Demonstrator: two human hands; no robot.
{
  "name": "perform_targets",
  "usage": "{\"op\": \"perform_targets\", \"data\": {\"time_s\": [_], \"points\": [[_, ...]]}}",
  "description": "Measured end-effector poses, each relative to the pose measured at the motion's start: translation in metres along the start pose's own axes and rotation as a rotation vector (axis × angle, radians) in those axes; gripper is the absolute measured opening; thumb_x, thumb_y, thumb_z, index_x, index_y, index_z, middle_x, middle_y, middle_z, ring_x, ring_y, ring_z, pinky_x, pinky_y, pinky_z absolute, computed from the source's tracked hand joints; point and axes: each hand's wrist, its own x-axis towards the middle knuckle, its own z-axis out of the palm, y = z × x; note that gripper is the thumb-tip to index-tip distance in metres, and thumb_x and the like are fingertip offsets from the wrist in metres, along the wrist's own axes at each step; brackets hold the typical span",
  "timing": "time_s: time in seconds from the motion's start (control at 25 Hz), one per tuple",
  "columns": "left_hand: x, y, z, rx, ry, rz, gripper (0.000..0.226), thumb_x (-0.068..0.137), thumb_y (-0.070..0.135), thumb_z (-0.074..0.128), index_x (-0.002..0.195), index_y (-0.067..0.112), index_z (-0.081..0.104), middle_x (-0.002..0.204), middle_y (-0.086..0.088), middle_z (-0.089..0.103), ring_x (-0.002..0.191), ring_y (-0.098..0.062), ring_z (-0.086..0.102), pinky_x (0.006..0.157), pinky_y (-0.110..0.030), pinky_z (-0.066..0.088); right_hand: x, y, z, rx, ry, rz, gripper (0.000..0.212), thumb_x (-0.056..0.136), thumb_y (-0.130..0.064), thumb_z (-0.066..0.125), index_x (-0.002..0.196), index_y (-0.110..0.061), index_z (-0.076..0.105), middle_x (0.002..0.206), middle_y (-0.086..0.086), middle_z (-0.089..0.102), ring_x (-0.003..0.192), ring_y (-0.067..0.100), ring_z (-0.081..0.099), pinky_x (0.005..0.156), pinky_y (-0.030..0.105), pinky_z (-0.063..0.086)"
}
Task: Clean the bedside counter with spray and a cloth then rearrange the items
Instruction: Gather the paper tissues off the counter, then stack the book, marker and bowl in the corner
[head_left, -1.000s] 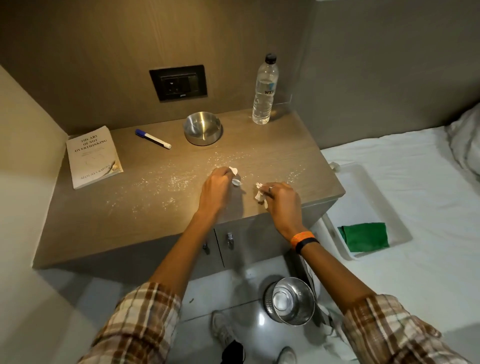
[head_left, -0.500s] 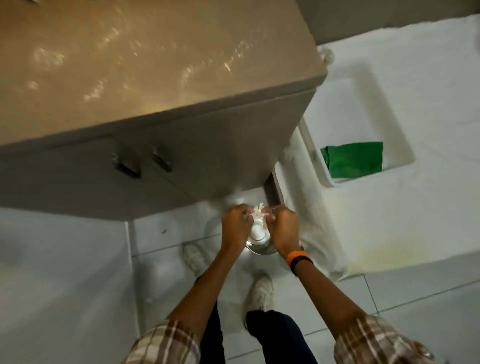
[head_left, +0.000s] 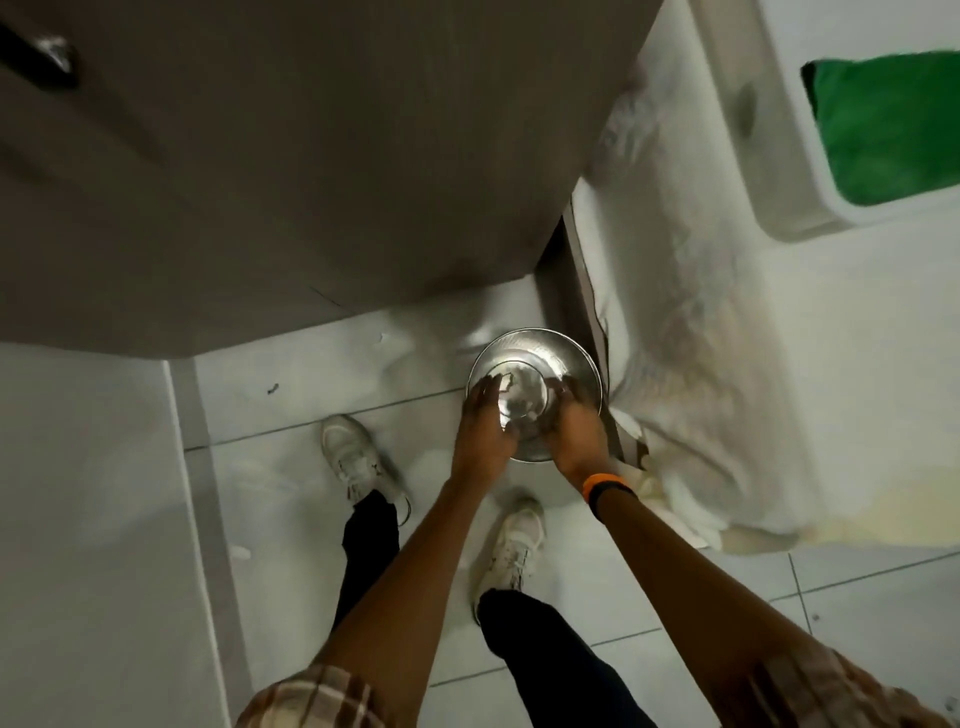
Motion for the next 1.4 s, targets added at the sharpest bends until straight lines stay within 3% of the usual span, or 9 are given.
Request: {"op": "perform_targets", "data": {"time_s": [0.08,0.2,0.32,0.4,0.68,0.88,1.08,1.24,1.4], "points": [[-0.012,0.002,-0.017,0.241,0.118,0.194,0.066,0.088,0.024,0.058,0.15,0.008,0.041,0.157,-0.013,0.039,0.145,-0.031,0.036,0.117,-0.044,0.036,-0.014,-0.004,-0.004,-0.04,0.105,-0.091,0.06,0.1,-0.021,0.056,0.155,-0.014,0.036,0.165,0.015,0.023,0.145,0.035,0.04,0.109,0.045,0.048],[-0.031,0.032,-0.075,0.497,0.265,0.394,0.071,0.092,0.045,0.045,0.154,0.013,0.031,0.161,-0.012,0.033,0.15,-0.03,0.027,0.122,-0.048,0.026,-0.046,-0.039,-0.041,-0.219,0.283,-0.298,0.068,0.1,-0.043,0.054,0.157,-0.013,0.032,0.168,0.014,0.021,0.156,0.033,0.019,0.127,0.049,0.025],[-0.073,0.095,-0.172,0.448,0.44,0.511,0.08,0.092,0.044,0.056,0.157,0.013,0.023,0.165,-0.011,0.022,0.155,-0.027,0.015,0.124,-0.046,0.021,-0.098,-0.109,-0.119,-0.242,0.469,-0.479,0.077,0.098,-0.056,0.042,0.161,-0.017,0.018,0.171,0.012,0.012,0.159,0.029,0.007,0.129,0.05,0.013],[-0.105,0.141,-0.246,0.37,0.564,0.574,0.081,0.091,0.041,0.059,0.157,0.009,0.025,0.166,-0.011,0.021,0.155,-0.028,0.015,0.123,-0.046,0.023,-0.135,-0.164,-0.179,-0.242,0.564,-0.579,0.084,0.097,-0.058,0.046,0.162,-0.017,0.012,0.171,0.011,0.007,0.16,0.029,0.004,0.129,0.052,0.012],[-0.17,0.256,-0.505,0.411,0.953,0.58,0.081,0.091,0.045,0.052,0.158,0.011,0.021,0.167,-0.008,0.019,0.155,-0.027,0.014,0.121,-0.047,0.026,-0.223,-0.391,-0.352,-0.11,0.881,-0.936,0.084,0.094,-0.059,0.052,0.158,-0.011,0.025,0.169,0.017,0.015,0.158,0.035,0.011,0.128,0.054,0.012],[-0.172,0.244,-0.626,0.527,1.017,0.381,0.088,0.092,0.061,0.044,0.16,0.014,0.012,0.168,-0.009,0.012,0.156,-0.024,0.005,0.125,-0.046,0.014,-0.234,-0.51,-0.374,-0.213,0.882,-0.976,0.089,0.09,-0.066,0.053,0.157,-0.01,0.032,0.168,0.018,0.019,0.158,0.035,0.014,0.127,0.056,0.016],[-0.133,0.177,-0.709,0.564,0.912,0.27,0.086,0.093,0.065,0.033,0.16,0.016,0.01,0.167,-0.008,0.014,0.155,-0.024,0.009,0.125,-0.046,0.017,-0.202,-0.603,-0.329,-0.241,0.77,-0.951,0.086,0.093,-0.068,0.047,0.157,-0.014,0.029,0.168,0.017,0.018,0.158,0.032,0.012,0.129,0.052,0.013],[-0.087,0.121,-0.769,0.559,0.731,0.19,0.083,0.096,0.058,0.038,0.159,0.018,0.003,0.168,-0.008,0.008,0.155,-0.026,0.005,0.125,-0.047,0.017,-0.16,-0.675,-0.294,-0.212,0.531,-0.905,0.076,0.096,-0.053,0.057,0.156,-0.015,0.031,0.164,0.015,0.028,0.151,0.031,0.03,0.125,0.048,0.028],[-0.052,0.074,-0.806,0.513,0.639,0.137,0.071,0.099,0.045,0.046,0.158,0.018,0.017,0.165,-0.007,0.02,0.152,-0.025,0.016,0.123,-0.045,0.022,-0.124,-0.746,-0.261,-0.283,0.367,-0.905,0.055,0.101,-0.032,0.055,0.151,-0.014,0.041,0.156,0.012,0.042,0.142,0.03,0.042,0.116,0.047,0.034]]}}
